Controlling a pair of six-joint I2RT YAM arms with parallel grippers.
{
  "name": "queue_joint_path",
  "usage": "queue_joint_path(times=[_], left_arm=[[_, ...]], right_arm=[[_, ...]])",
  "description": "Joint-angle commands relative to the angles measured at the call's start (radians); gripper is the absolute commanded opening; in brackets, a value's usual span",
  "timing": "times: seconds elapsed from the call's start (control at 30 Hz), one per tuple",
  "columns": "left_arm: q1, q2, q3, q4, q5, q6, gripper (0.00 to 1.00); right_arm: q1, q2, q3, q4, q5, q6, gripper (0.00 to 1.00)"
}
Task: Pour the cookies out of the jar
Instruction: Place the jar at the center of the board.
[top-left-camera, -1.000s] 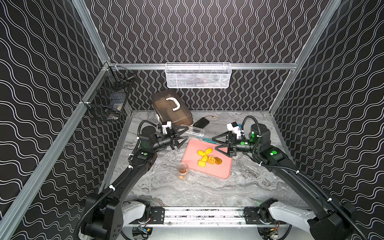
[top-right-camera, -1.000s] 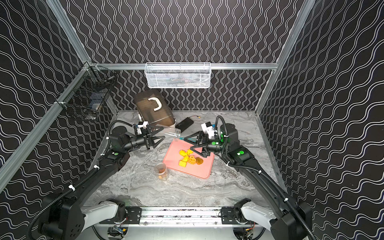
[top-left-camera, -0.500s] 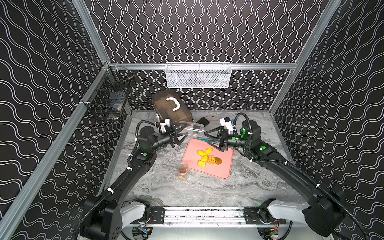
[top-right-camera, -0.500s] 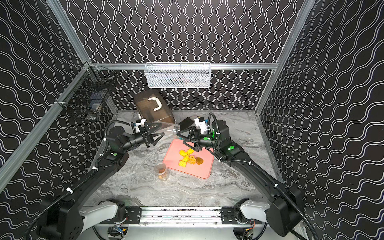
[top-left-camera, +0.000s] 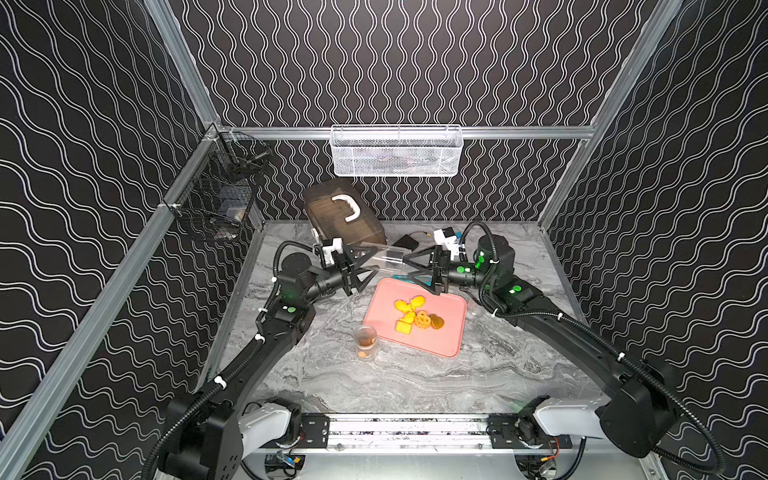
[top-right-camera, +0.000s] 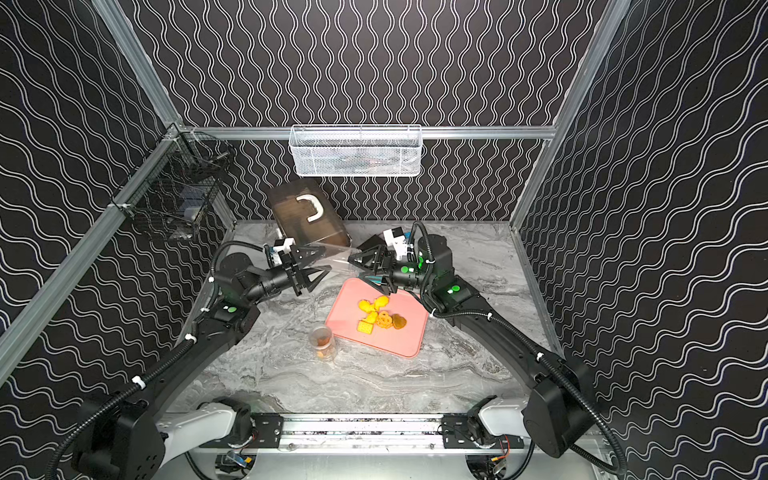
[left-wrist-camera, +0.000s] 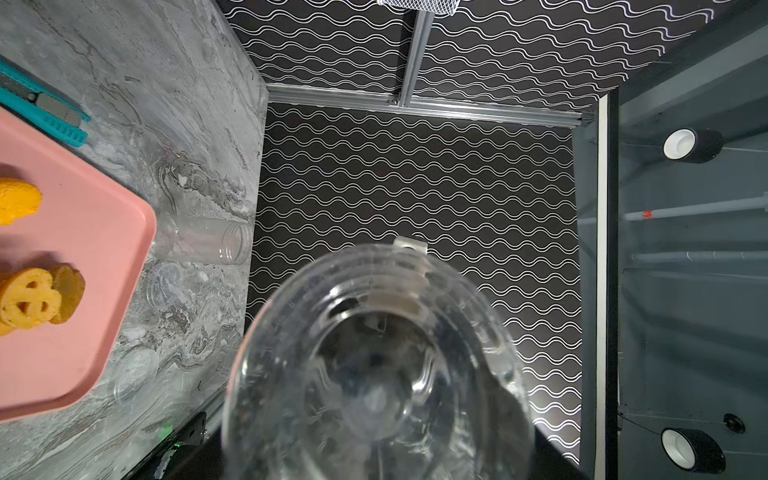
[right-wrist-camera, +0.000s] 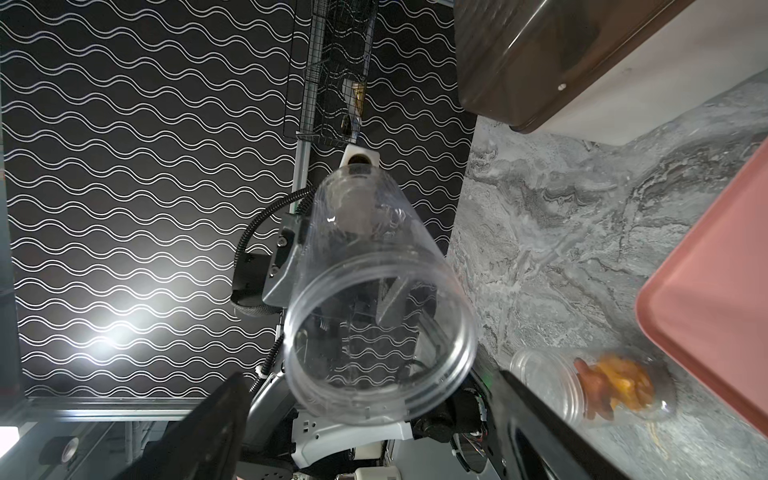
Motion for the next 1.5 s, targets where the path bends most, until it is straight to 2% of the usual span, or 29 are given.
queue_joint_path(times=[0.0,0.53,0.83,1.2,1.47], left_arm=[[-0.005,-0.006,0.012,0.05,0.002,-0.016,0.67],[-0.022,0.005,0.019,0.053,-0.003,-0.014,0.67],[-0.022,0.009,0.014,0.061,-0.006,-0.014,0.67],[-0.024,0.007,0.011,0.056,-0.009,-0.012,0.67],[-0.024,0.003,0.012,0.032,-0.008,-0.002,0.75]], right_arm=[[0.003,0.011,0.017,0.064,-0.004,0.024,0.91],[0.01,0.051,0.043,0.114,0.004,0.055,0.83],[0.009,0.055,0.034,0.133,-0.002,0.071,0.72],[0.009,0.051,0.029,0.131,0.001,0.071,0.68],[0.009,0.051,0.025,0.136,0.002,0.074,0.63]])
